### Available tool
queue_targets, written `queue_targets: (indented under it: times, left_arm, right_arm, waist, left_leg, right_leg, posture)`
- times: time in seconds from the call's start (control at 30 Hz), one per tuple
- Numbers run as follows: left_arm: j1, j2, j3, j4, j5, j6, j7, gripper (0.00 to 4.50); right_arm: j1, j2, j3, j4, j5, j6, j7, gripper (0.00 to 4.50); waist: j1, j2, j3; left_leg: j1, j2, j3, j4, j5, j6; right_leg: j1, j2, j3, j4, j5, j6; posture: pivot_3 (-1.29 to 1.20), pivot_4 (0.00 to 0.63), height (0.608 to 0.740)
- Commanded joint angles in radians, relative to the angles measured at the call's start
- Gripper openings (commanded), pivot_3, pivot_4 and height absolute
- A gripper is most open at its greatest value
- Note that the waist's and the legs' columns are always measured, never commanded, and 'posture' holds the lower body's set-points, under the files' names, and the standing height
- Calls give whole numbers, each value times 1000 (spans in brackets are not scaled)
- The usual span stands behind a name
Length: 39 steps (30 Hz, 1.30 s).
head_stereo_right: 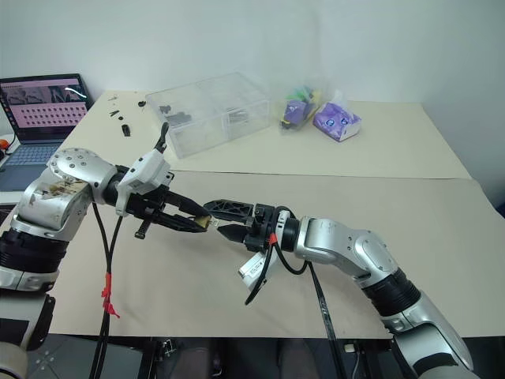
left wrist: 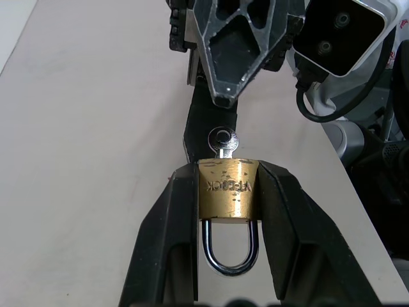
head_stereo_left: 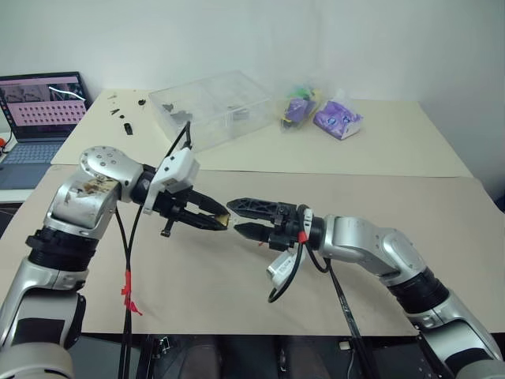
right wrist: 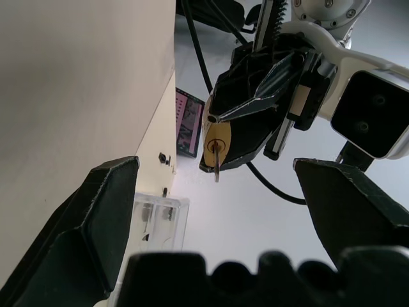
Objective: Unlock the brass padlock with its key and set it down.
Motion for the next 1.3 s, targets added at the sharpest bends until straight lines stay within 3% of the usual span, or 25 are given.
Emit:
queue_targets:
  times: [0.03, 0.53, 0.63, 0.73, 0.83, 0.9, 1.0, 1.3]
  left_arm:
    - [-30, -3, 13, 6, 6, -28, 0, 830]
    - [-21, 5, 9, 11, 21, -42, -24, 830]
    - [-21, 4, 8, 11, 23, -40, -27, 830]
    - [-25, 1, 7, 16, 26, -39, -28, 830]
    - [-26, -2, 8, 16, 28, -38, -30, 830]
    - [-28, -4, 8, 17, 31, -38, -29, 830]
    - [-29, -7, 8, 19, 34, -39, -27, 830]
    - [-34, -11, 9, 24, 37, -43, -21, 830]
  right_arm:
    - [-17, 3, -22, -20, 3, -10, 1, 4500]
    - [-21, 2, -26, -26, -1, -14, 15, 4500]
    - [-24, 3, -24, -27, -4, -16, 18, 3872]
    - [-25, 4, -20, -27, -6, -17, 24, 2900]
    - [-26, 7, -18, -27, -9, -18, 29, 1558]
    - [-27, 9, -19, -28, -13, -18, 31, 1172]
    - [-29, 10, -19, -29, -16, -19, 36, 76]
    - [-34, 9, 2, -14, 21, -17, 96, 76]
  waist:
    - [0, 0, 0]
    - [0, 0, 0]
    - [0, 0, 0]
    - [0, 0, 0]
    - [0, 0, 0]
    - [0, 0, 0]
    - [0, 0, 0]
    - [0, 0, 0]
  left_leg:
    - [0, 0, 0, 0, 0, 0]
    - [0, 0, 0, 0, 0, 0]
    - [0, 0, 0, 0, 0, 0]
    - [0, 0, 0, 0, 0, 0]
    - [0, 0, 0, 0, 0, 0]
    - [0, 0, 0, 0, 0, 0]
    - [0, 0, 0, 0, 0, 0]
    - [0, 0, 0, 0, 0, 0]
  right_leg:
    - [0, 0, 0, 0, 0, 0]
    - [0, 0, 0, 0, 0, 0]
    - [0, 0, 0, 0, 0, 0]
    - [0, 0, 0, 0, 0, 0]
    - [0, 0, 0, 0, 0, 0]
    - [0, 0, 0, 0, 0, 0]
    - [0, 0, 0, 0, 0, 0]
    - [0, 0, 0, 0, 0, 0]
  posture:
    - [0, 150, 726]
    - [0, 150, 726]
    - [0, 150, 726]
    - [0, 150, 726]
    - [0, 150, 726]
    - [0, 150, 726]
    - [0, 150, 726]
    - [0, 150, 726]
